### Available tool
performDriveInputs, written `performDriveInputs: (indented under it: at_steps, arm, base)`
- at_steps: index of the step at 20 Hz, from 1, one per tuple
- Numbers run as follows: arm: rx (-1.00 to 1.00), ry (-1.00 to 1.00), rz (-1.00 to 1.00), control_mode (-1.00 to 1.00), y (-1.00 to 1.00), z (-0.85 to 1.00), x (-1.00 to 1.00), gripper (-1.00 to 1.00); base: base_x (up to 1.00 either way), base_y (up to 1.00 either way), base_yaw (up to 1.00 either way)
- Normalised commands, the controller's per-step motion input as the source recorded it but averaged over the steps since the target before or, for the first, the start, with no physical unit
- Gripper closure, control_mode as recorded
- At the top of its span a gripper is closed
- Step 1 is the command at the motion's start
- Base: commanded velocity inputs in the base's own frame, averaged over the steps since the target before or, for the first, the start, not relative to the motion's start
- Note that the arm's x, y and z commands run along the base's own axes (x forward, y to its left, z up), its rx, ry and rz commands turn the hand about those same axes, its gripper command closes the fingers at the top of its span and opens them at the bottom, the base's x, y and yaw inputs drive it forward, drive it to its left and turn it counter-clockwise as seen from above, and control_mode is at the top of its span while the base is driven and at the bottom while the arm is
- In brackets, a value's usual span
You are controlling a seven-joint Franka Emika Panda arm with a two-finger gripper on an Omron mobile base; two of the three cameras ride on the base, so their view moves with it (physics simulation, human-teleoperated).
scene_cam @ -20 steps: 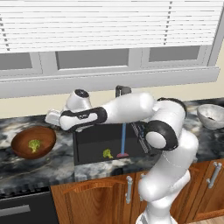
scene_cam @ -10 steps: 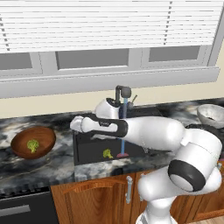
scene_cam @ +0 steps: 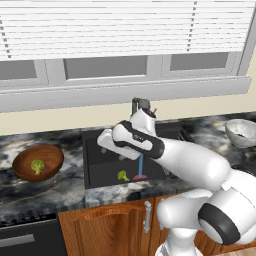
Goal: Pick the broccolis from the sink and place them in one bowl. Place the sweet potato in the other bowl. Then turn off the sink faucet.
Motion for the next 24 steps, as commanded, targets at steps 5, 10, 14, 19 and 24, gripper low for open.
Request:
performDriveInputs:
  at_steps: [5, 10, 14, 19, 24]
  arm:
    - [-0.11, 0.04, 0.05, -1.0, -0.05, 0.0, 0.09, -1.0]
    - [-0.15, 0.0, 0.06, -1.0, 0.0, -0.05, 0.1, -1.0]
    - [-0.04, 0.0, 0.09, -1.0, -0.17, 0.0, 0.09, -1.0]
    - [0.0, -0.01, 0.1, -1.0, -0.3, -0.02, 0.05, -1.0]
    - [-0.1, -0.04, 0.09, -1.0, -0.14, -0.3, 0.04, -1.0]
  base:
    - [0.0, 0.0, 0.0]
    - [0.0, 0.0, 0.0]
    - [0.0, 0.0, 0.0]
    - [0.0, 0.0, 0.0]
    - [0.0, 0.0, 0.0]
